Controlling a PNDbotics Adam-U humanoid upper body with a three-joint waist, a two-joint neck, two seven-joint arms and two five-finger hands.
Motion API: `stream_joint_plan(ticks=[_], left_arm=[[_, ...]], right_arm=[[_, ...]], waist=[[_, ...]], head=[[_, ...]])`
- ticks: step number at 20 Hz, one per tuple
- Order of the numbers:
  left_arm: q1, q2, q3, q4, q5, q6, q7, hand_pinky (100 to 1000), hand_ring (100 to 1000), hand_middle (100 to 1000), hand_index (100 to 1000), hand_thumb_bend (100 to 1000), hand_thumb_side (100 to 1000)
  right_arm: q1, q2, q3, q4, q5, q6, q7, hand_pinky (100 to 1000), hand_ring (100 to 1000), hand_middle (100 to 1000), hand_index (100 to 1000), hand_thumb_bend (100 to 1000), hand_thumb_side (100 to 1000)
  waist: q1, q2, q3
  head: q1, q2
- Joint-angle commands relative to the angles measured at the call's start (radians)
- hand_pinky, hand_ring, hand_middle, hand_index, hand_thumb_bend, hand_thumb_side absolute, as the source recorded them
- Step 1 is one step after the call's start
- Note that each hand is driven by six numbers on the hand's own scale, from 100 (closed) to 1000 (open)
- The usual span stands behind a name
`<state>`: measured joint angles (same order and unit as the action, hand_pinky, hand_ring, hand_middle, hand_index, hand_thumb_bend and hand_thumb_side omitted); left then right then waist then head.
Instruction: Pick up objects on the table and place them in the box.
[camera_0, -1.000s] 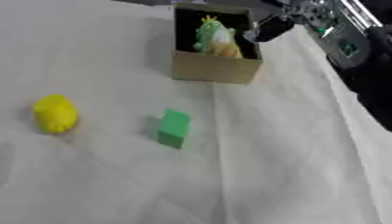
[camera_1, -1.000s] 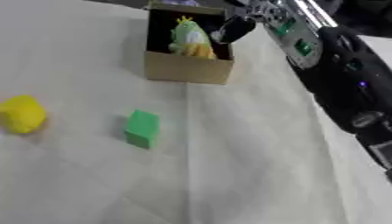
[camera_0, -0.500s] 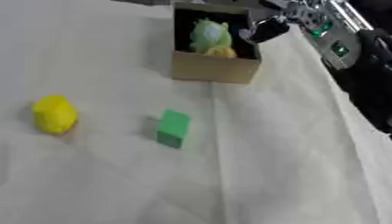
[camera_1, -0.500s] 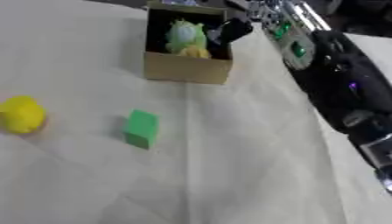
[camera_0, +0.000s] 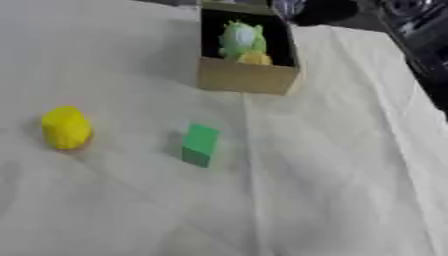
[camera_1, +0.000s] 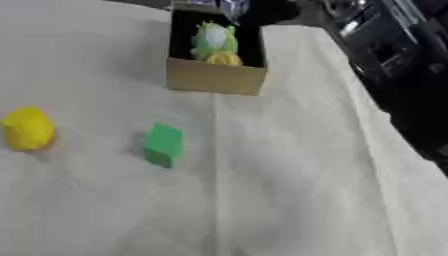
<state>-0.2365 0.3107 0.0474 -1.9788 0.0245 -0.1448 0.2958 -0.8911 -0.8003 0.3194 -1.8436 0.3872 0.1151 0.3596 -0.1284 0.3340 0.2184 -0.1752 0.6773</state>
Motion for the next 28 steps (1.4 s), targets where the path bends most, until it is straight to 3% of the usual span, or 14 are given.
stream_joint_plan(ticks=[1, 5, 9, 15, 18, 22, 25, 28], left_arm=[[-0.004, 0.017, 0.009, -0.021, -0.003, -0.001, 0.002, 915, 740, 757, 851, 285, 650], [-0.013, 0.034, 0.006, -0.021, -0.007, -0.003, 0.001, 913, 741, 757, 850, 279, 642], [-0.041, 0.100, -0.005, -0.021, -0.030, -0.001, -0.007, 907, 742, 758, 852, 279, 623], [-0.126, 0.352, -0.040, -0.021, -0.189, 0.066, -0.074, 883, 753, 762, 866, 311, 579], [-0.174, 0.474, -0.064, -0.021, -0.276, 0.132, -0.138, 875, 768, 772, 885, 342, 579], [-0.231, 0.581, -0.097, -0.001, -0.320, 0.223, -0.244, 874, 795, 800, 893, 366, 595], [-0.278, 0.631, -0.124, 0.058, -0.354, 0.236, -0.335, 879, 817, 815, 899, 387, 571], [-0.326, 0.662, -0.148, 0.126, -0.390, 0.208, -0.424, 890, 842, 832, 914, 401, 527]], right_arm=[[0.027, -0.066, -0.032, -0.137, -0.060, 0.015, 0.008, 829, 832, 785, 893, 100, 503], [0.111, -0.081, -0.075, -0.155, -0.120, -0.045, -0.055, 821, 821, 767, 887, 100, 628], [0.224, -0.100, -0.143, -0.156, -0.171, -0.109, -0.159, 812, 808, 750, 878, 100, 632], [0.402, -0.123, -0.236, -0.156, -0.220, -0.155, -0.336, 806, 804, 744, 878, 100, 623], [0.465, -0.127, -0.266, -0.156, -0.237, -0.180, -0.406, 807, 803, 744, 878, 100, 633], [0.527, -0.121, -0.287, -0.156, -0.240, -0.210, -0.454, 807, 804, 746, 879, 100, 671], [0.567, -0.103, -0.297, -0.156, -0.248, -0.233, -0.483, 806, 803, 745, 880, 100, 669], [0.602, -0.082, -0.312, -0.156, -0.259, -0.252, -0.515, 804, 801, 743, 874, 100, 669]], waist=[[0.016, -0.024, -0.005], [0.027, -0.025, -0.015], [0.043, -0.026, -0.034], [0.070, -0.034, -0.070], [0.083, -0.038, -0.082], [0.093, -0.039, -0.100], [0.098, -0.037, -0.111], [0.103, -0.036, -0.121]], head=[[0.015, 0.006], [0.048, 0.007], [0.082, 0.010], [0.104, 0.029], [0.111, 0.037], [0.119, 0.041], [0.123, 0.040], [0.126, 0.038]])
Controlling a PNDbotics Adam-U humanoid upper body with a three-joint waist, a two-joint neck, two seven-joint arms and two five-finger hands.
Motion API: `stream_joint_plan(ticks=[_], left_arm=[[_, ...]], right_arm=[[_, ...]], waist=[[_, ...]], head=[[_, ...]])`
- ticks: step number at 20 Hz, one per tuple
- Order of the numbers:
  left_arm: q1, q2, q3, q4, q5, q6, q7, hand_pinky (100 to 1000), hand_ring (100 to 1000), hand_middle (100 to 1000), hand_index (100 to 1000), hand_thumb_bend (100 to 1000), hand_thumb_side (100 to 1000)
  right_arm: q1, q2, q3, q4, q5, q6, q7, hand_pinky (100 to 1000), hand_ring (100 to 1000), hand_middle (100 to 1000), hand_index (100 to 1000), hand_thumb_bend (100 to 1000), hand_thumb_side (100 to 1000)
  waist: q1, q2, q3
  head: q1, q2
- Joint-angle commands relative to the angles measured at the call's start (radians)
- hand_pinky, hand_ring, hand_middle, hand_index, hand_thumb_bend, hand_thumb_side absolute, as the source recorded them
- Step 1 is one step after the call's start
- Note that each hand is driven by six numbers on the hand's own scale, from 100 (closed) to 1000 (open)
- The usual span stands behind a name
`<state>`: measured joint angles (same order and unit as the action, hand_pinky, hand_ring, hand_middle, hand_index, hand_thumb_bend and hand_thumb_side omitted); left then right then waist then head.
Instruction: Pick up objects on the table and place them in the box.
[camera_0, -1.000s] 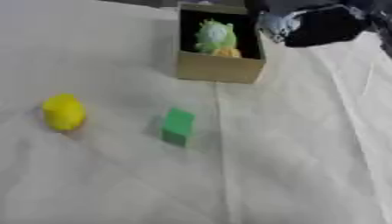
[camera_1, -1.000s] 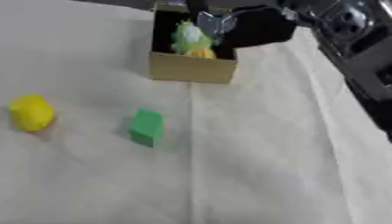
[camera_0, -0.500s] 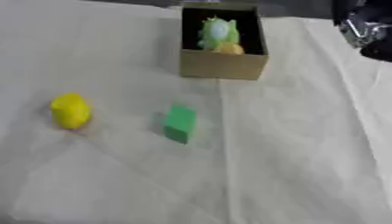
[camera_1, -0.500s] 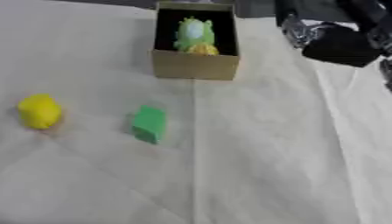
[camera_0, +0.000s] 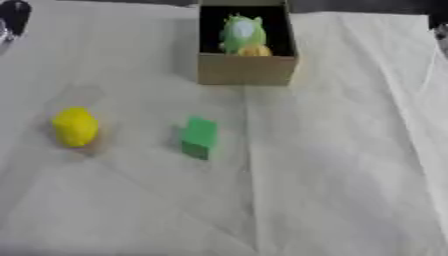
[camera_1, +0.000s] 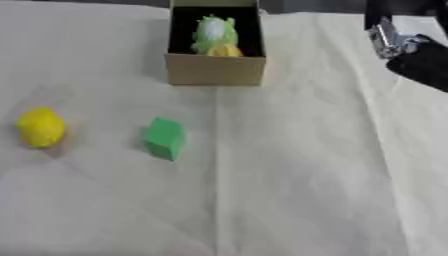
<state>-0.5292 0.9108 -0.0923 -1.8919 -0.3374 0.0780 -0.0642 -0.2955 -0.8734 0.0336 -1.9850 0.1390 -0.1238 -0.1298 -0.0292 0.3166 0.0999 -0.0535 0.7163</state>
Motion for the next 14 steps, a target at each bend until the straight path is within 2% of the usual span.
stream_joint_plan(ticks=[1, 4, 7, 8, 14], left_arm=[[-0.051, 0.069, -0.016, 0.062, -0.036, -0.030, -0.095, 895, 850, 834, 915, 422, 512], [-0.107, 0.082, -0.042, 0.137, -0.040, -0.085, -0.211, 895, 852, 830, 913, 442, 484], [-0.175, 0.079, -0.071, 0.232, -0.046, -0.147, -0.349, 892, 852, 826, 913, 456, 495], [-0.195, 0.081, -0.082, 0.266, -0.058, -0.167, -0.382, 889, 854, 826, 915, 485, 503], [-0.282, 0.071, -0.178, 0.436, -0.121, -0.267, -0.475, 886, 862, 831, 918, 552, 504]], right_arm=[[0.016, -0.004, -0.031, -0.015, -0.013, -0.015, -0.034, 803, 800, 742, 873, 100, 668], [0.033, 0.008, -0.041, -0.015, -0.018, -0.014, -0.054, 801, 799, 740, 870, 100, 668], [0.041, 0.012, -0.048, -0.015, -0.021, -0.011, -0.066, 800, 797, 739, 868, 100, 667], [0.042, 0.012, -0.049, -0.015, -0.021, -0.009, -0.068, 800, 797, 738, 867, 100, 668], [0.042, 0.012, -0.049, -0.015, -0.028, 0.006, -0.064, 799, 792, 733, 864, 100, 673]], waist=[[0.006, -0.018, -0.005], [0.010, -0.021, -0.013], [0.014, -0.026, -0.020], [0.016, -0.027, -0.021], [0.026, -0.028, -0.022]], head=[[0.005, -0.001], [0.003, -0.001], [0.001, 0.004], [0.001, 0.007], [0.000, 0.017]])
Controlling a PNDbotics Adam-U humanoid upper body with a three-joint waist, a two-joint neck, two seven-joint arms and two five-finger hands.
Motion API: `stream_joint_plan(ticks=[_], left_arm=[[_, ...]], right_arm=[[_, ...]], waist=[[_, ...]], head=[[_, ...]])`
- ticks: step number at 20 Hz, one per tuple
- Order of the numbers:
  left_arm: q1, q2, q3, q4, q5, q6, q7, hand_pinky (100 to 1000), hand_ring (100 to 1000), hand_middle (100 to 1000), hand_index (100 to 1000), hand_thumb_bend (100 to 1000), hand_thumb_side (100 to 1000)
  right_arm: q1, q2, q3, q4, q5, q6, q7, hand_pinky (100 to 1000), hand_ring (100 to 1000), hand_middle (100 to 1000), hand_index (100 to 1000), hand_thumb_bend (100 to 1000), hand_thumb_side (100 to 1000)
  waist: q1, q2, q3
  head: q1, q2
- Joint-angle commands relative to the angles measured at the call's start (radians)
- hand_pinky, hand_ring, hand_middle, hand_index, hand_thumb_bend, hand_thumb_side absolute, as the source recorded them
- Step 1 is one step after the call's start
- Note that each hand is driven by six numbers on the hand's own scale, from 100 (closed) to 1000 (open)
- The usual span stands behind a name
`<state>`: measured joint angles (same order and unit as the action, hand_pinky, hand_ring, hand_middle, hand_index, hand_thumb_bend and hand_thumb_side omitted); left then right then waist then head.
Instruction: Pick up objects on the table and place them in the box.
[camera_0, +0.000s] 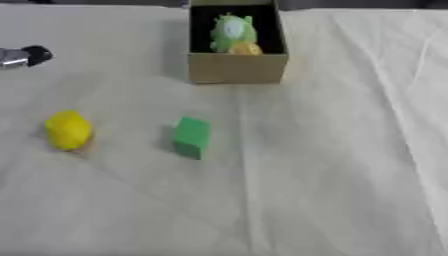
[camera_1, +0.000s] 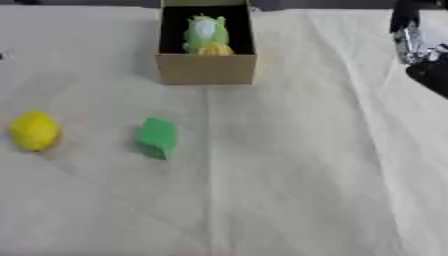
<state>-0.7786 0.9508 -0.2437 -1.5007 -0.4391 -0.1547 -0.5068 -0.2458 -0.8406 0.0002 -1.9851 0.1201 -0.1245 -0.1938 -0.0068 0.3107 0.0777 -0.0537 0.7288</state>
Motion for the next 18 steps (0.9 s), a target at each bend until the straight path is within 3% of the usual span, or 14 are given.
stream_joint_plan(ticks=[1, 8, 11, 13, 18], left_arm=[[-0.043, 0.027, -0.045, 0.063, -0.027, -0.050, -0.046, 887, 863, 831, 916, 560, 495], [-0.047, 0.017, -0.133, 0.082, -0.026, -0.114, -0.111, 889, 860, 816, 905, 604, 485], [-0.040, 0.024, -0.141, 0.066, -0.014, -0.108, -0.106, 889, 859, 815, 904, 605, 485], [-0.039, 0.020, -0.145, 0.066, 0.003, -0.085, -0.095, 889, 847, 786, 878, 648, 423], [-0.029, 0.026, -0.155, 0.052, 0.047, -0.037, -0.124, 893, 846, 783, 878, 611, 410]], right_arm=[[-0.009, -0.021, -0.015, -0.015, -0.011, 0.009, 0.002, 799, 792, 733, 864, 100, 673], [-0.016, -0.015, -0.015, -0.015, -0.024, 0.030, 0.006, 795, 785, 724, 860, 100, 678], [-0.018, -0.014, -0.016, -0.015, -0.028, 0.034, 0.006, 795, 785, 724, 860, 100, 678], [-0.022, -0.011, -0.013, -0.015, -0.031, 0.034, 0.009, 794, 781, 721, 857, 100, 680], [-0.026, -0.005, -0.013, -0.015, -0.039, 0.039, 0.011, 792, 778, 716, 854, 100, 681]], waist=[[0.006, -0.022, 0.000], [0.015, -0.018, -0.005], [0.016, -0.017, -0.006], [0.016, -0.018, -0.006], [0.014, -0.018, -0.005]], head=[[0.001, 0.005], [0.004, 0.002], [0.003, 0.000], [0.003, 0.000], [0.004, 0.002]])
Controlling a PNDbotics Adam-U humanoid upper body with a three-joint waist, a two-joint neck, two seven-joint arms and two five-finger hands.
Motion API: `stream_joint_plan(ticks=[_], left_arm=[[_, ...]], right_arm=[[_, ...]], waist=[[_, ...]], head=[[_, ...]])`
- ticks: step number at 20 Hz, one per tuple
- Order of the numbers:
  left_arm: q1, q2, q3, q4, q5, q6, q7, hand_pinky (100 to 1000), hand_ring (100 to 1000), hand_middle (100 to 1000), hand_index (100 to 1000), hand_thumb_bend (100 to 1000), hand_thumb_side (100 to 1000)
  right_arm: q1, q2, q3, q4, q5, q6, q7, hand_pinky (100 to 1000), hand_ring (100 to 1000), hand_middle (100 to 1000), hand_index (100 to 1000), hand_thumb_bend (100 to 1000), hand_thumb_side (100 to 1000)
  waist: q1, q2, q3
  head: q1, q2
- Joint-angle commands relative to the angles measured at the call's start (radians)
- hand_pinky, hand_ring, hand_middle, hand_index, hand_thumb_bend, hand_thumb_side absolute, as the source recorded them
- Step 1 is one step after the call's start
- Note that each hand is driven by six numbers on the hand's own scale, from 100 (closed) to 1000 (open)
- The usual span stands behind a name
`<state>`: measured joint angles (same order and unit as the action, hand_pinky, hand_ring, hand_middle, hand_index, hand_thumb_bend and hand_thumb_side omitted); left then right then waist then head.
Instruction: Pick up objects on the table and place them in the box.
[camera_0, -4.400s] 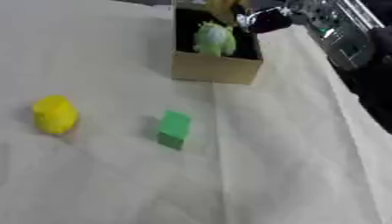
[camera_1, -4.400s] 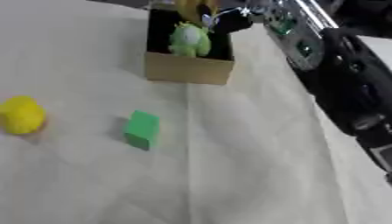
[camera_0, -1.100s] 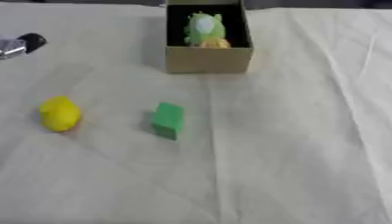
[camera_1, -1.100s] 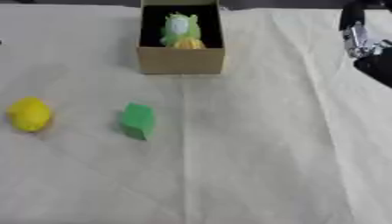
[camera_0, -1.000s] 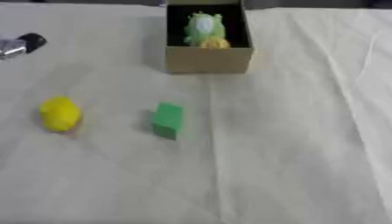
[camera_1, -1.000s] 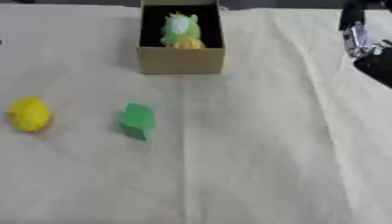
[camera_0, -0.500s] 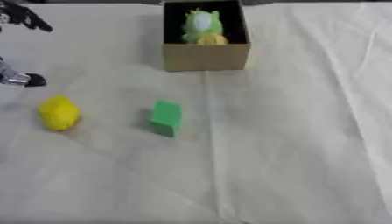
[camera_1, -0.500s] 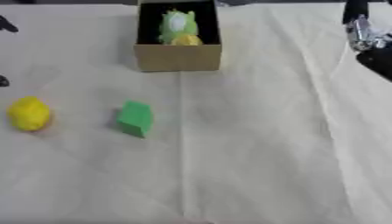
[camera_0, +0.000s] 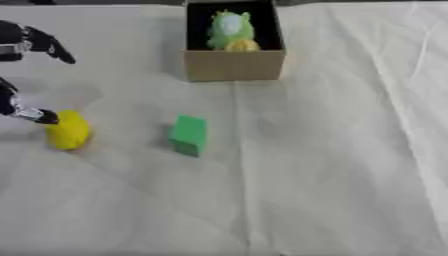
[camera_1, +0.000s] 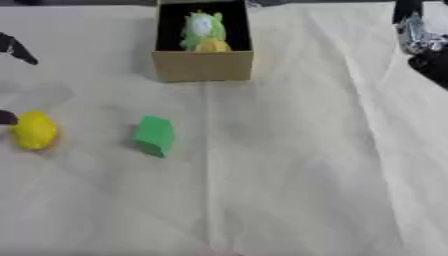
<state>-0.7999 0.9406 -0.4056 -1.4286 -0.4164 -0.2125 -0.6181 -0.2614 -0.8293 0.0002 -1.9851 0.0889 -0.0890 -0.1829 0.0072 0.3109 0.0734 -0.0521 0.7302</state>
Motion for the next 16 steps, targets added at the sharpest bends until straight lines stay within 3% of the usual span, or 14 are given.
stream_joint_plan(ticks=[1, 7, 16], left_arm=[[-0.004, 0.041, 0.009, -0.027, 0.031, 0.027, -0.022, 892, 846, 784, 879, 614, 414], [0.028, 0.056, 0.009, -0.050, 0.043, 0.066, -0.070, 877, 820, 741, 861, 642, 440], [0.052, 0.033, -0.006, 0.000, -0.030, 0.090, -0.071, 858, 807, 734, 856, 647, 397]], right_arm=[[-0.010, -0.015, -0.013, -0.015, -0.009, 0.005, 0.000, 791, 777, 716, 854, 100, 682], [-0.012, -0.005, -0.015, -0.015, -0.015, 0.009, 0.000, 790, 774, 712, 851, 100, 682], [-0.008, 0.008, -0.018, -0.015, -0.019, 0.010, -0.004, 788, 769, 704, 847, 100, 685]], waist=[[0.000, -0.018, 0.000], [-0.001, -0.015, 0.000], [-0.007, -0.013, -0.007]], head=[[0.003, 0.001], [0.004, 0.001], [0.009, -0.006]])
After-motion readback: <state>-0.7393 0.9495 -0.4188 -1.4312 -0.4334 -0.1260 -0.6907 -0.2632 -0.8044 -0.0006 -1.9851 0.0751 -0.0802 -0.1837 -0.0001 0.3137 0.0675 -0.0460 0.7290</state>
